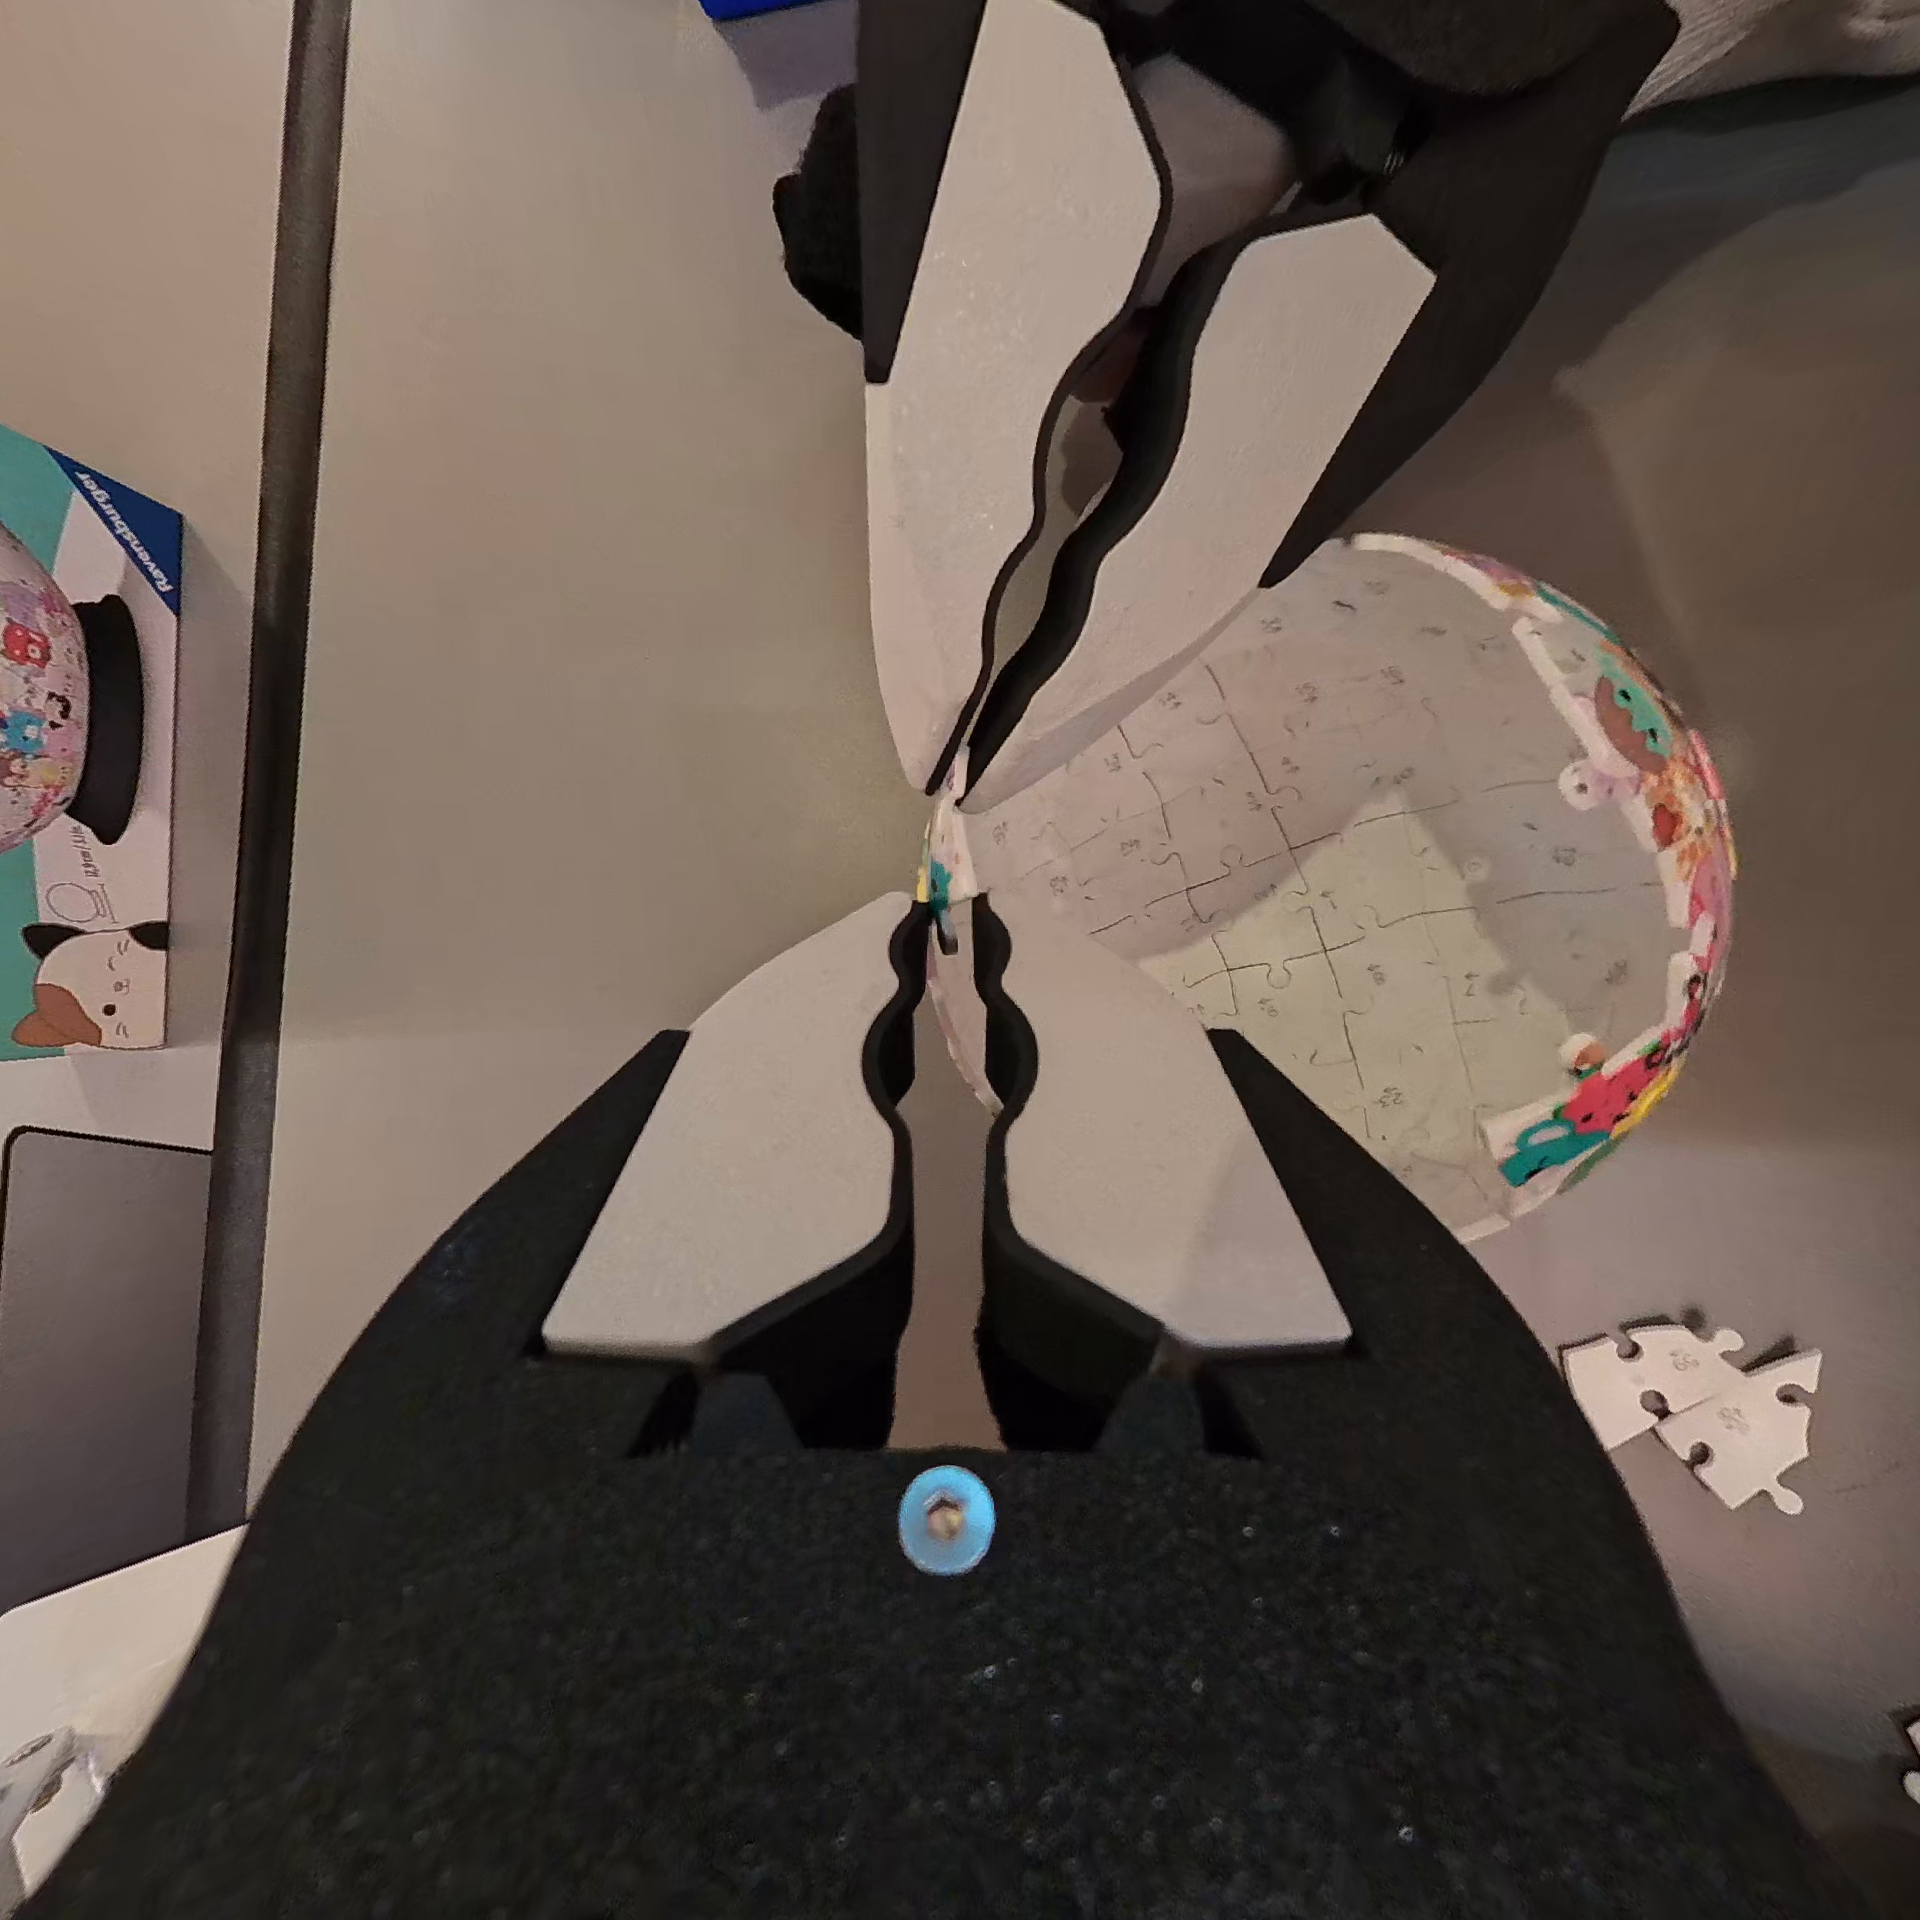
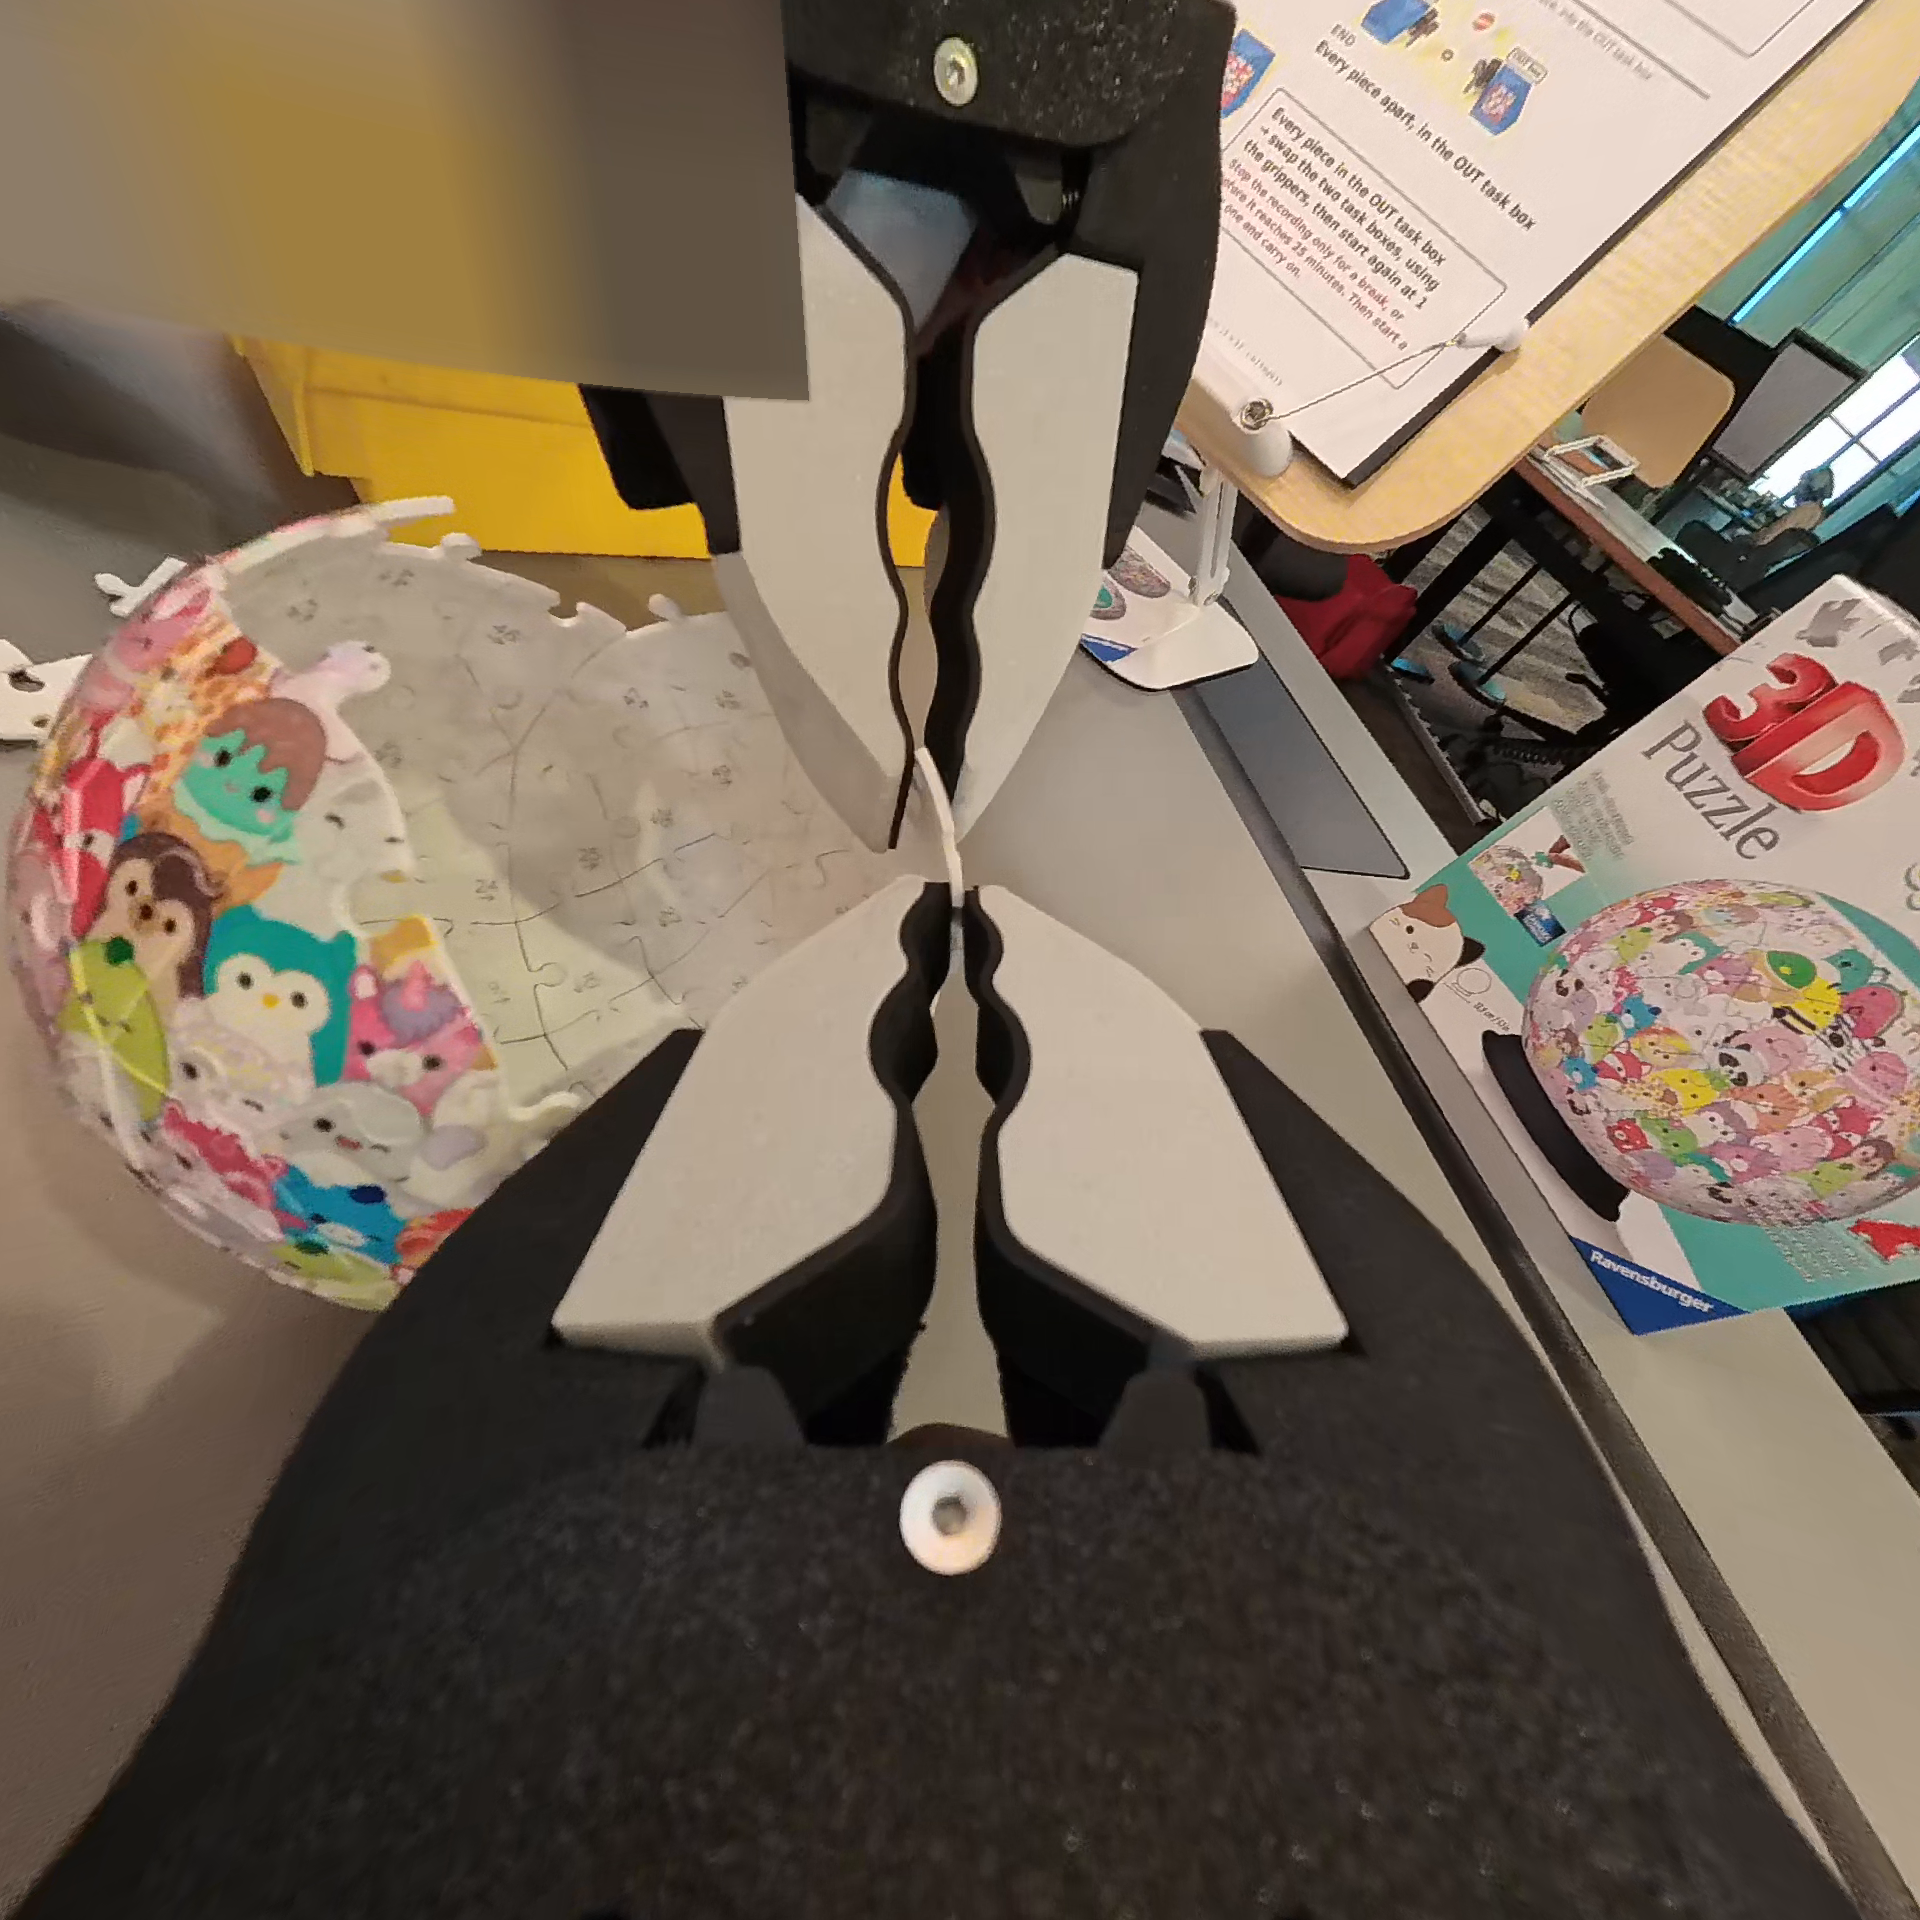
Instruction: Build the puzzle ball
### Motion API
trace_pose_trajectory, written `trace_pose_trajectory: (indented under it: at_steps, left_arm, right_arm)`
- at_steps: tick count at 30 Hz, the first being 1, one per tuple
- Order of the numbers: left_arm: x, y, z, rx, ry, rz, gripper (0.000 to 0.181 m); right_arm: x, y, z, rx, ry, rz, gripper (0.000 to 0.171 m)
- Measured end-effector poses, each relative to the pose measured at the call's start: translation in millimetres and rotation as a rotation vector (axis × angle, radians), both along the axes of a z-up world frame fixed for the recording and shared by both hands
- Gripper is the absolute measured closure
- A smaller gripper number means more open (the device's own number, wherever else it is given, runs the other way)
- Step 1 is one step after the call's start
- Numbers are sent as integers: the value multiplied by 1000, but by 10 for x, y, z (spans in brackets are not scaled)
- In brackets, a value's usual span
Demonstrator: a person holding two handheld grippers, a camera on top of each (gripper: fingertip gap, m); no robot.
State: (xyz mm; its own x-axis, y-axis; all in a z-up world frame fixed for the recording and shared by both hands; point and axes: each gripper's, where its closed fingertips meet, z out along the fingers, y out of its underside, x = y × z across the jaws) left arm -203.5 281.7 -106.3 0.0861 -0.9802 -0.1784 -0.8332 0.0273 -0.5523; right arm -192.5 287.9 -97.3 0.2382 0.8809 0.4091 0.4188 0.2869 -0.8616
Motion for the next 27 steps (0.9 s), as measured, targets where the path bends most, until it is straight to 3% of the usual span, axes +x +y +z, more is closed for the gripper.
trace_pose_trajectory:
  at_steps: [8, 14, 18, 23, 27]
  left_arm:
    - [-7, 65, 185, 12, -77, 21, 165]
    - [-42, 298, 293, 30, -150, 127, 171]
    - [-77, 500, 201, 20, -146, 230, 174]
    - [-11, 429, -31, -102, -107, 205, 181]
    - [-28, 487, -95, -67, -52, 214, 181]
  right_arm:
    - [10, 31, 4, -29, -1, -16, 169]
    - [17, 42, 19, -43, 14, -16, 169]
    - [22, 50, 19, -32, 10, -20, 169]
    - [27, 65, 16, -8, 5, -20, 169]
    - [30, 78, 14, 15, -13, -15, 169]
